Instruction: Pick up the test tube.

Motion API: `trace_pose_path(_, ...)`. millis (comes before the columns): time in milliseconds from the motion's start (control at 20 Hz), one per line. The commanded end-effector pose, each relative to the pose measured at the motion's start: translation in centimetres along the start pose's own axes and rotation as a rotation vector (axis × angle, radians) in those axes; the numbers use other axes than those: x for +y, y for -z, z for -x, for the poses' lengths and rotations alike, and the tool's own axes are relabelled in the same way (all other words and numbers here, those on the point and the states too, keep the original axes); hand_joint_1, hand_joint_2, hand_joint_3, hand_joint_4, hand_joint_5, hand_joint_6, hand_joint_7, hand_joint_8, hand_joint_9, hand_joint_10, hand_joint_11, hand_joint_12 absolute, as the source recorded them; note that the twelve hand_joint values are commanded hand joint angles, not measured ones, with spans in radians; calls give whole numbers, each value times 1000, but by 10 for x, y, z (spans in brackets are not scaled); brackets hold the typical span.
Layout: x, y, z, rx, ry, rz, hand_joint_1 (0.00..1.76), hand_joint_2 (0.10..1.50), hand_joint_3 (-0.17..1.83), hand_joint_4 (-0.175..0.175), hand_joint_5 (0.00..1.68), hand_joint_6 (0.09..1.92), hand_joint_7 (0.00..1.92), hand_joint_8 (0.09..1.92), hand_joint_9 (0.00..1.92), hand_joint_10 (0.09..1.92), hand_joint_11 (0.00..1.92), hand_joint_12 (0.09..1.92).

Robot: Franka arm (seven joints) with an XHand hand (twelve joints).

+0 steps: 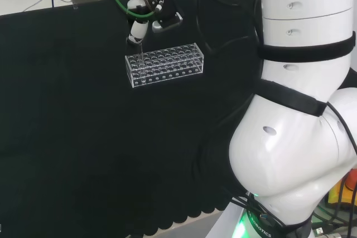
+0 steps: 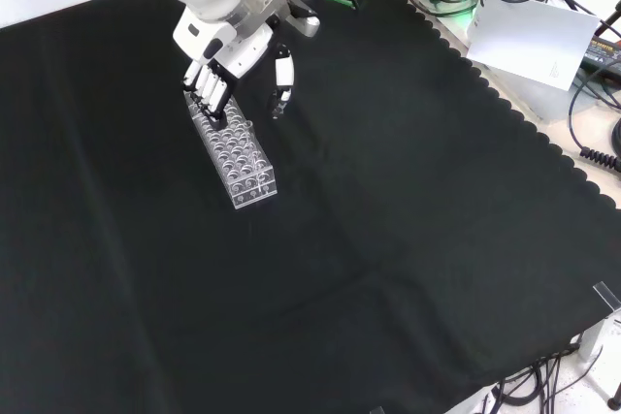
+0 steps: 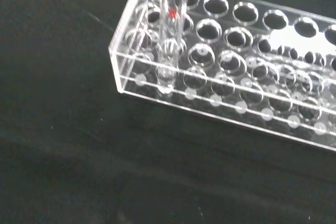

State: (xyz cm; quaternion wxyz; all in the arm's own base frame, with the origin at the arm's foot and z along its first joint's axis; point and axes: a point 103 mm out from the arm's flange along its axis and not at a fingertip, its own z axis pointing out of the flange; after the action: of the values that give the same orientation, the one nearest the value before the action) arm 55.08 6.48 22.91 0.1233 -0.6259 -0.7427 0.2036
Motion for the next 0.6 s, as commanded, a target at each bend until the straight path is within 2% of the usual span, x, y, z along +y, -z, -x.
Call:
trace_pose_path(50, 4, -13, 7, 10, -14, -24, 814, 746, 478, -144, 351, 600, 590, 907, 480, 901, 250, 1546)
trace_pose_path(400, 6, -28, 6, 38, -14, -35, 822, 742, 487, -147, 356, 618, 645, 918, 513, 899, 259, 1544)
trace_pose_path(600, 7, -35, 2, 47, -32, -39, 826, 741, 500, -154, 385, 655, 686, 913, 558, 883, 285, 1534)
